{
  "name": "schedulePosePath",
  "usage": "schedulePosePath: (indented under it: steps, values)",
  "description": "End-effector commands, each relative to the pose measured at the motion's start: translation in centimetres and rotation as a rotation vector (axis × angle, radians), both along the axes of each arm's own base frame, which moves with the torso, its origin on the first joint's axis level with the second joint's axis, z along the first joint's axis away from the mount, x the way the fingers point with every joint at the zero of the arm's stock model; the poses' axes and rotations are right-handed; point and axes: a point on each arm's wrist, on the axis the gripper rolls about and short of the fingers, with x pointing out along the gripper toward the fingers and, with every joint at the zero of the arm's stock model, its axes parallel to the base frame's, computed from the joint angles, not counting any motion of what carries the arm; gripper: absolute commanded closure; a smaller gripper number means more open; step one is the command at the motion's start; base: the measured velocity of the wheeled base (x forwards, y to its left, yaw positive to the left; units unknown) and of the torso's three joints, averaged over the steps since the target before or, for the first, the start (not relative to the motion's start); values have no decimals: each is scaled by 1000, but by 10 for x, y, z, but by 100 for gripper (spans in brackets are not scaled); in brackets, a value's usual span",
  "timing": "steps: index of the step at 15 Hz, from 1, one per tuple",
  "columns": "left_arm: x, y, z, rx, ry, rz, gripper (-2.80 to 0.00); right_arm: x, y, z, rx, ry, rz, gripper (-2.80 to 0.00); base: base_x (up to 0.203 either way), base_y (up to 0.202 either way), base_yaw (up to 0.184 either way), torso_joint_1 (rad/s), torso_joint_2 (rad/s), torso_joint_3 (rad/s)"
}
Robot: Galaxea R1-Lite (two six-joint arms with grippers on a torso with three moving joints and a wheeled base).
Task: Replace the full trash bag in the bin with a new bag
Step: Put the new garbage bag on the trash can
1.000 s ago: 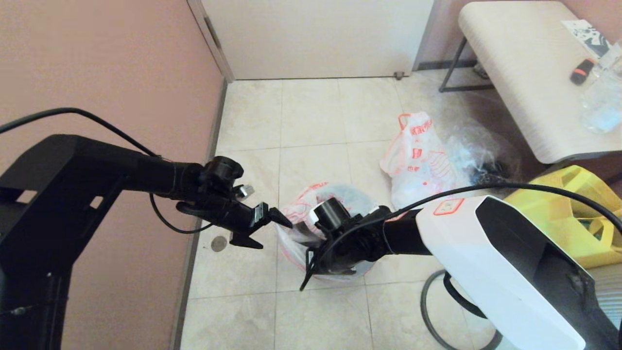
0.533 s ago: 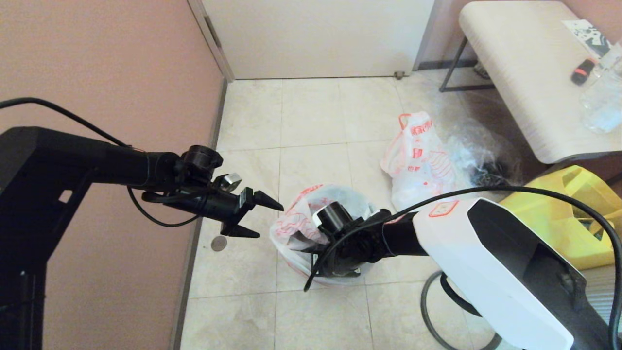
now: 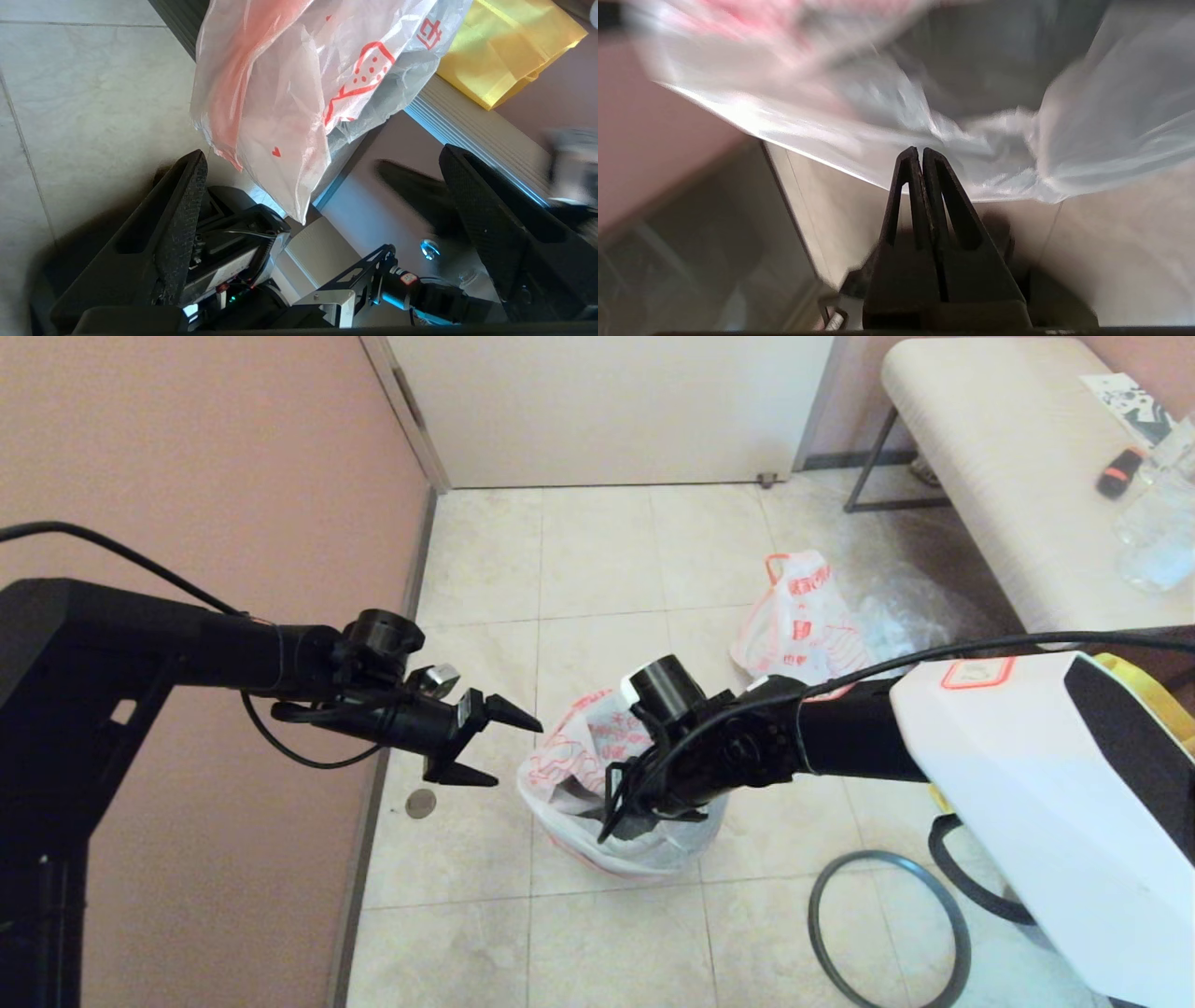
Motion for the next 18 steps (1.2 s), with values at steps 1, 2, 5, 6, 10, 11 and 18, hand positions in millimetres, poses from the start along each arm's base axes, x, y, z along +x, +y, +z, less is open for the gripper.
schedulePosePath:
  steps: [1,2,5,6,10,11,18]
  values:
    - [0,0,-1,-2,5,2,-280,-3,-10,29,28,-61,-31,0,0,0,0,0,0,0]
    - [0,0,-1,0,6,4,-280,1,-16,30,19,-72,-60,0,0,0,0,0,0,0]
    - [-1,1,2,2,-1,7,0,5,-28,29,-5,-66,-97,0,0,0,0,0,0,0]
    - [-2,1,5,2,-7,5,0,5,-28,29,-5,-68,-97,0,0,0,0,0,0,0]
    - [6,1,-18,22,58,38,0,9,-21,16,-34,-62,-83,0,0,0,0,0,0,0]
    - [9,6,-23,27,73,57,0,9,-19,17,-27,-68,-81,0,0,0,0,0,0,0]
    - [17,-6,-30,27,75,40,0,12,-27,18,-30,-62,-101,0,0,0,0,0,0,0]
